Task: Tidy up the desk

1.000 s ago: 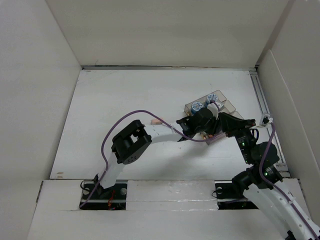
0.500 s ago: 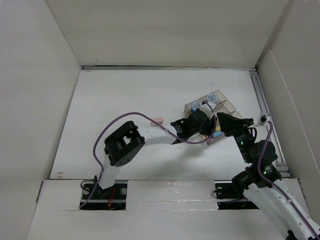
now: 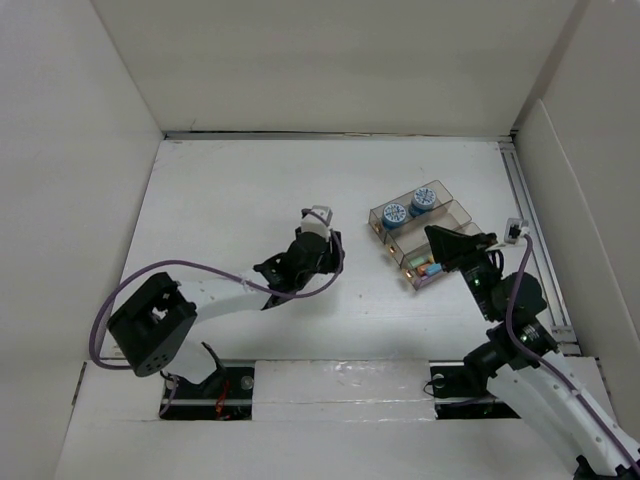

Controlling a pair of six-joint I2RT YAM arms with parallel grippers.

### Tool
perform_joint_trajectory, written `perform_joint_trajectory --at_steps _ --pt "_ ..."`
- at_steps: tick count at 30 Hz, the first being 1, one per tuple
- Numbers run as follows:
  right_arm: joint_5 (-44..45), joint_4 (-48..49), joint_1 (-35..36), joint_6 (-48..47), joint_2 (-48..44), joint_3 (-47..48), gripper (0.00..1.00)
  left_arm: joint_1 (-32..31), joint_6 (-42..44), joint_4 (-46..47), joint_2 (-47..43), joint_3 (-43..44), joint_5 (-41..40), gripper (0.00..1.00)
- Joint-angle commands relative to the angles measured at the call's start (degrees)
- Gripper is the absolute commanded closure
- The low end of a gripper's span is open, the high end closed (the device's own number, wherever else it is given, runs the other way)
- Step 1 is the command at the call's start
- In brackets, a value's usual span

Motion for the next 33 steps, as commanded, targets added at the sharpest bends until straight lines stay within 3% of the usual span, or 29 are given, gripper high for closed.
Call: perform_joint_trajectory --at_steps 1,7,14,17,29,33 --pt "-0.89 4.36 -0.16 0.75 1.07 0.63 0.67 1.99 -3.88 -1.86 -4.2 -4.59 -1.35 0.48" --pt "-2.82 5.85 -0.16 1.36 3.0 0.81 0.61 2.53 -1.95 -3.52 -3.69 -7.07 -1.97 0.4" --pt "-3.52 5.94 -0.16 1.19 3.45 0.81 0.6 5.07 -0.45 -3.28 2.55 -5.22 -2.33 0.39" --pt "-3.26 6.12 -0.16 1.1 3.36 0.81 0.6 7.97 1.04 -0.73 4.31 -4.61 1.45 0.4" --pt "-2.38 5.59 -0.16 0.93 3.36 0.81 0.6 7.98 4.73 -1.6 11.69 1.19 3.92 0.41" --pt "-2.64 5.77 -0.16 1.19 3.62 0.89 0.6 7.98 5.26 -1.61 11.97 1.02 4.36 0.48"
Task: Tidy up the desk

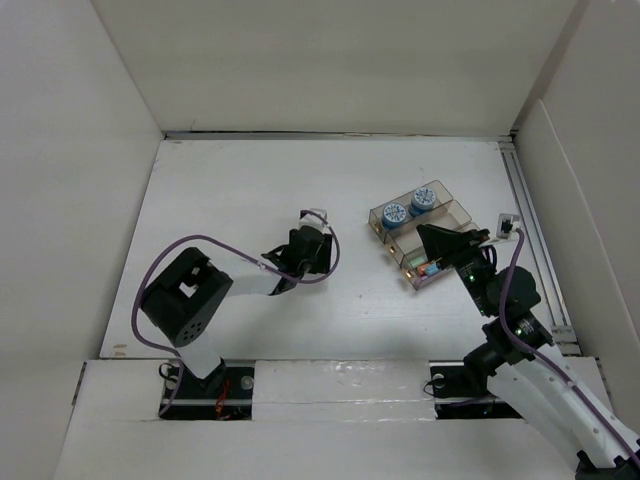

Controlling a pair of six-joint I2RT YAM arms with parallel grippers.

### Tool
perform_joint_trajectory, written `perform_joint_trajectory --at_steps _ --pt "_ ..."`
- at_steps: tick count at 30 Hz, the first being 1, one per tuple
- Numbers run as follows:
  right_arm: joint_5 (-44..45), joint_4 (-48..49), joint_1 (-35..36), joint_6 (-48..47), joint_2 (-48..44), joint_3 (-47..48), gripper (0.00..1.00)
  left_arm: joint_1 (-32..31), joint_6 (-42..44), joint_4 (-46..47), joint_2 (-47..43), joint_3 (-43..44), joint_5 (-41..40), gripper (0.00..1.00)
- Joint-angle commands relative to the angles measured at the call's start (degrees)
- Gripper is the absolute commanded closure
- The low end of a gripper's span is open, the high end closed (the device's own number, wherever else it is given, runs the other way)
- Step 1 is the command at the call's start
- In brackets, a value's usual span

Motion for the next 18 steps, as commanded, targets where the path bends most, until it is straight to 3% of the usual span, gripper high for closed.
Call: perform_joint_trajectory --at_steps 1,3,7,8,11,18 --pt "0.19 2.84 -0.16 0.16 -0.14 0.98 0.6 -0.02 1.22 -0.1 0.25 1.05 1.3 0.5" --pt "0.63 3.01 -0.16 0.16 -0.05 0.89 0.6 -0.02 1.39 -0.45 0.25 0.96 1.3 0.58" --pt "0.54 2.75 -0.16 0.07 -0.31 0.98 0.6 -1.33 1.92 -1.93 1.04 1.48 -0.71 0.67" --pt "0.9 2.84 -0.16 0.25 -0.31 0.98 0.6 -1.86 1.92 -2.38 1.39 2.44 -1.5 0.73" --pt "0.28 2.58 -0.16 0.08 -0.49 1.16 0.6 -3.01 1.58 -3.09 0.61 3.33 -1.34 0.78" --pt "0.72 1.87 -0.16 0.07 -1.72 1.16 0.6 -3.01 -0.18 -0.1 -6.86 5.0 8.06 0.85"
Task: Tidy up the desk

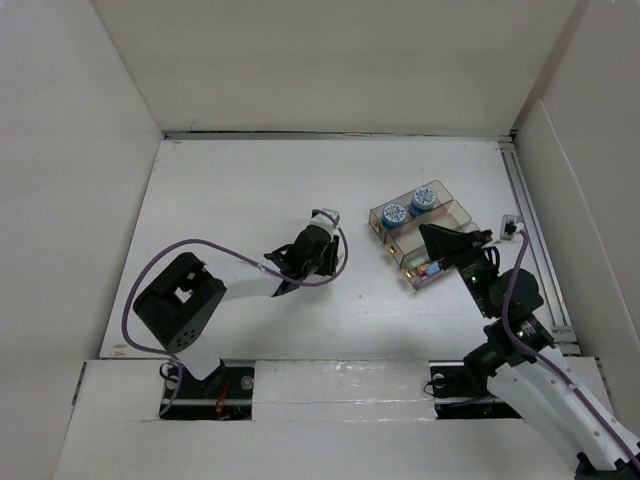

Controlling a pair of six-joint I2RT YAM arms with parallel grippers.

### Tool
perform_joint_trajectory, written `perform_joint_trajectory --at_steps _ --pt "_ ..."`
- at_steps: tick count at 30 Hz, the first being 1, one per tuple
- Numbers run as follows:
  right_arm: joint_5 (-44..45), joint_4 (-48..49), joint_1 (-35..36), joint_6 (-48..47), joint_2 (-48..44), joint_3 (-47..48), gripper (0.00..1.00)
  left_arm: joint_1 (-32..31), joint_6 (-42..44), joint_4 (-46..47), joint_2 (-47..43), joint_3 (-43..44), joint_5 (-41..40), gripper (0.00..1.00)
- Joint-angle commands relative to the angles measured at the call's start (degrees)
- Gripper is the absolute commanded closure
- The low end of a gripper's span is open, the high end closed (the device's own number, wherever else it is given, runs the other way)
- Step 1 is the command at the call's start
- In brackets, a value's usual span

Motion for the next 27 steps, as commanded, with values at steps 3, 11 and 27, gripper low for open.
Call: perform_joint_trajectory --at_steps 3,11,27 --pt "1.32 2.02 -0.16 0.32 -1.24 0.98 0.6 -0.01 -1.5 3.05 -8.34 5.75 8.19 0.85" --pt "1.06 0.89 -0.16 -0.12 -2.29 1.51 0.6 -1.76 -3.09 8.06 -2.04 17.33 19.54 0.85" --pt "2.64 -0.17 -0.16 0.32 -5.11 1.33 0.59 -5.9 -1.06 1.91 21.18 43.2 19.1 0.8"
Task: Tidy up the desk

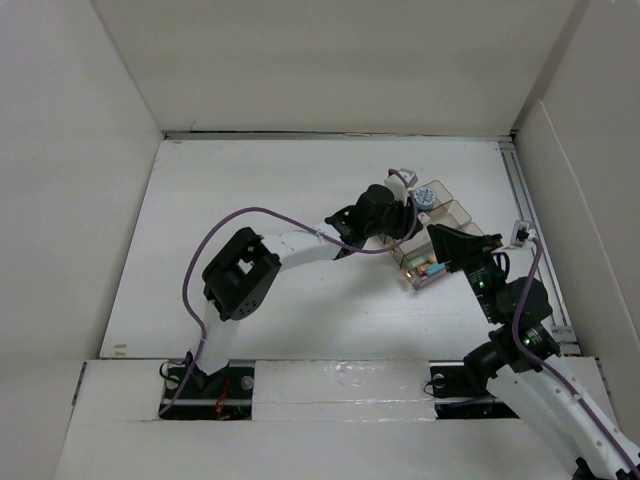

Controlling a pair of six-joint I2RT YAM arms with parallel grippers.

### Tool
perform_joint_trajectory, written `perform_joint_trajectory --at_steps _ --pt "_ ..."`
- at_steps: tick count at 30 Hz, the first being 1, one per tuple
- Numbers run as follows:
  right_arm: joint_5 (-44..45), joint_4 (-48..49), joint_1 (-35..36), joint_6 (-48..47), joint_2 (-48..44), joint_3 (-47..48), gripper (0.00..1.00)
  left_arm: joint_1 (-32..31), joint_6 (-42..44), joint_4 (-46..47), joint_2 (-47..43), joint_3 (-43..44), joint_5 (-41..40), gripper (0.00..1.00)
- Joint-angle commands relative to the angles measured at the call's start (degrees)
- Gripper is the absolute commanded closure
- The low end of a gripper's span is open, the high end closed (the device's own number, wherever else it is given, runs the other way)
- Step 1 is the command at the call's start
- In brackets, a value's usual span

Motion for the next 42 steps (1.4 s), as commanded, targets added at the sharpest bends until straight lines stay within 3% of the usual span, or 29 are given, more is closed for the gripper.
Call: perform_joint_trajectory --at_steps 1,4,14,19,25,33,39,42 --pt "0.0 0.9 -0.16 0.32 -0.32 1.42 0.6 0.35 0.21 -0.01 0.73 3.86 0.37 0.79" --pt "0.25 0.9 -0.16 0.23 -0.5 1.42 0.59 0.35 0.29 0.17 1.43 4.21 -0.6 0.76" --pt "-1.15 1.69 -0.16 0.32 1.26 1.42 0.6 0.35 0.82 -0.54 1.52 3.77 -2.71 0.52" --pt "-0.71 1.95 -0.16 0.49 1.61 1.24 0.6 0.35 1.96 -0.72 -0.93 2.37 -5.34 0.47" --pt "-0.71 1.95 -0.16 0.32 1.79 1.33 0.59 0.87 4.07 0.08 -10.4 -8.43 -15.7 0.42" --pt "-1.59 2.39 -0.16 0.32 3.19 1.51 0.59 4.82 0.91 -0.53 -25.36 -30.23 -25.91 0.2" --pt "-2.3 3.27 -0.16 0.76 5.04 1.51 0.6 8.69 2.3 -1.25 -31.87 -38.59 -25.66 0.14" --pt "-1.77 3.36 -0.16 0.76 4.87 1.42 0.6 10.45 4.78 -0.45 -31.79 -40.09 -20.21 0.14"
